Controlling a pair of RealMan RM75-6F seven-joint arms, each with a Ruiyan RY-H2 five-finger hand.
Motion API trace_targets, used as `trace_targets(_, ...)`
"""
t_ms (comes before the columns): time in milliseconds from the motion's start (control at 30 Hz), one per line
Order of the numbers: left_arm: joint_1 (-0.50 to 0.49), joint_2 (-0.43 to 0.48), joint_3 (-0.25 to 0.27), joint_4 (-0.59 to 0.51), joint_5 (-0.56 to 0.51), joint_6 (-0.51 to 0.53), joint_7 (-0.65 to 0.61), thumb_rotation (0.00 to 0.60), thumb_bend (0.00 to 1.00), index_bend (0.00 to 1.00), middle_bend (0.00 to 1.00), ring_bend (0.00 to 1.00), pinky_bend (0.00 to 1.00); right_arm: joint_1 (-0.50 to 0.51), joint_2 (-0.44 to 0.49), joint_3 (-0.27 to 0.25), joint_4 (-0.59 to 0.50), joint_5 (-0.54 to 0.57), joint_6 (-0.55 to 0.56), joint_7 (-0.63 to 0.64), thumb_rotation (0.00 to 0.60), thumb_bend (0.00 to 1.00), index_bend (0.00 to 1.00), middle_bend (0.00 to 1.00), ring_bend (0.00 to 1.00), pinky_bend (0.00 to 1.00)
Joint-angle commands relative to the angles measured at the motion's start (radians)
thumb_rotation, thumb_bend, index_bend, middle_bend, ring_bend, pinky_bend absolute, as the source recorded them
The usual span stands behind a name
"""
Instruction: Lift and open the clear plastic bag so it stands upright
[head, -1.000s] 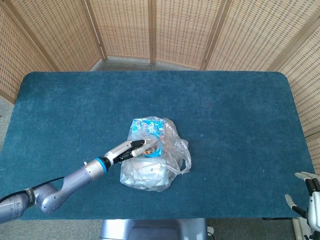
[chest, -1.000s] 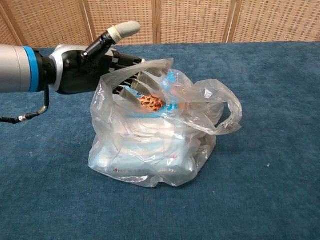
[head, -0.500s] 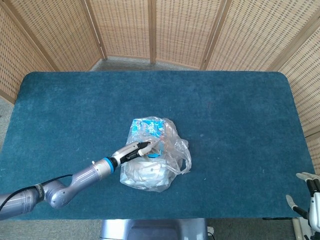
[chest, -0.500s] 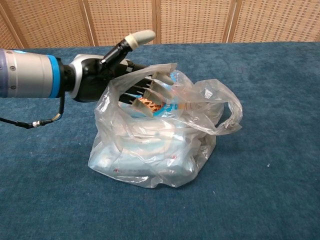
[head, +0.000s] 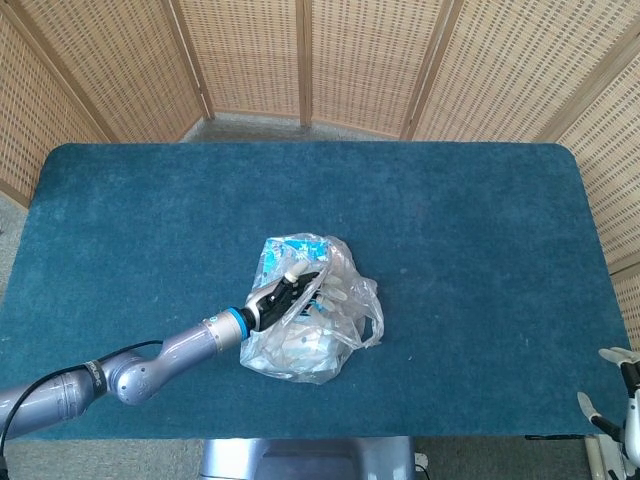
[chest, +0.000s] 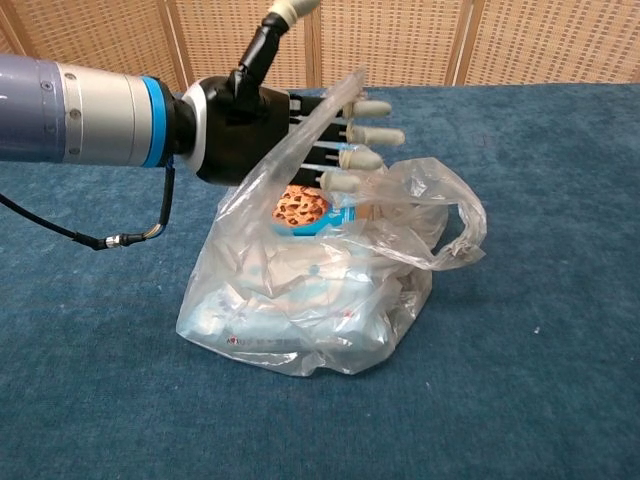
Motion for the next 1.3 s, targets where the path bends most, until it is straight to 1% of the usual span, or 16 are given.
trace_targets(33,0.077,-0.041,-0.094,0.005,-0.069,-0.083,-0.093,0.000,0.09,0.26,0.35,0.40,0.50,-0.001,0.000,0.000,0.002,-0.002,0.001,0.003,0.600,0.23,0.28,0.27,0.22,0.16)
trace_targets(67,0.103,-0.050,-0.122,0.006,-0.095,-0.106,-0.119,0.000,0.09,0.26,0.36,0.42,0.52,-0.001,0.000,0.000,0.003,-0.003,0.002,0.004,0.600,0.23,0.28,0.27,0.22,0.16)
trace_targets(100,0.120,-0.055,-0.140,0.007,-0.106,-0.121,-0.127,0.000,0.10,0.26,0.37,0.44,0.53,-0.001,0.000,0.001,0.004,-0.003,0.002,0.004,0.600,0.23,0.28,0.27,0.22,0.16)
trace_targets(233,0.207,-0.076,-0.225,0.013,-0.161,-0.216,-0.136,0.000,0.10,0.28,0.39,0.51,0.58,-0.002,0.000,0.002,0.004,-0.003,0.002,0.005,0.598,0.23,0.28,0.27,0.22,0.16)
trace_targets(333,0.264,-0.100,-0.294,0.033,-0.204,-0.303,-0.103,0.000,0.10,0.29,0.40,0.54,0.60,0.001,-0.002,0.003,0.003,-0.005,-0.001,0.002,0.598,0.23,0.28,0.27,0.22,0.16)
trace_targets(433,0.303,-0.133,-0.354,0.059,-0.249,-0.377,-0.044,0.000,0.10,0.32,0.45,0.58,0.65,0.008,-0.002,0.003,-0.001,-0.011,-0.008,-0.003,0.600,0.23,0.28,0.27,0.22,0.16)
trace_targets(500,0.323,-0.157,-0.390,0.073,-0.289,-0.414,-0.016,0.000,0.10,0.35,0.48,0.62,0.69,0.011,-0.001,0.003,-0.004,-0.014,-0.012,-0.007,0.600,0.23,0.28,0.27,0.22,0.16)
trace_targets(633,0.355,-0.195,-0.446,0.097,-0.359,-0.492,0.052,0.000,0.10,0.36,0.50,0.66,0.73,0.015,0.003,0.005,-0.012,-0.019,-0.014,-0.016,0.600,0.23,0.28,0.27,0.22,0.16)
trace_targets(733,0.365,-0.211,-0.466,0.115,-0.399,-0.535,0.098,0.000,0.11,0.36,0.51,0.69,0.76,0.017,0.006,0.005,-0.019,-0.023,-0.013,-0.022,0.600,0.23,0.28,0.27,0.22,0.16)
trace_targets(900,0.366,-0.220,-0.467,0.129,-0.482,-0.576,0.113,0.000,0.11,0.37,0.53,0.73,0.80,0.020,0.009,0.007,-0.027,-0.027,-0.015,-0.025,0.599,0.23,0.28,0.27,0.22,0.16)
trace_targets(1067,0.377,-0.227,-0.491,0.132,-0.543,-0.609,0.155,0.000,0.12,0.46,0.60,0.79,0.85,0.024,0.009,0.008,-0.027,-0.023,-0.022,-0.023,0.600,0.23,0.28,0.27,0.22,0.16)
trace_targets(1300,0.410,-0.228,-0.535,0.100,-0.610,-0.640,0.230,0.000,0.12,0.47,0.61,0.80,0.87,0.049,0.017,0.021,-0.019,-0.017,-0.054,-0.011,0.600,0.23,0.28,0.27,0.22,0.16)
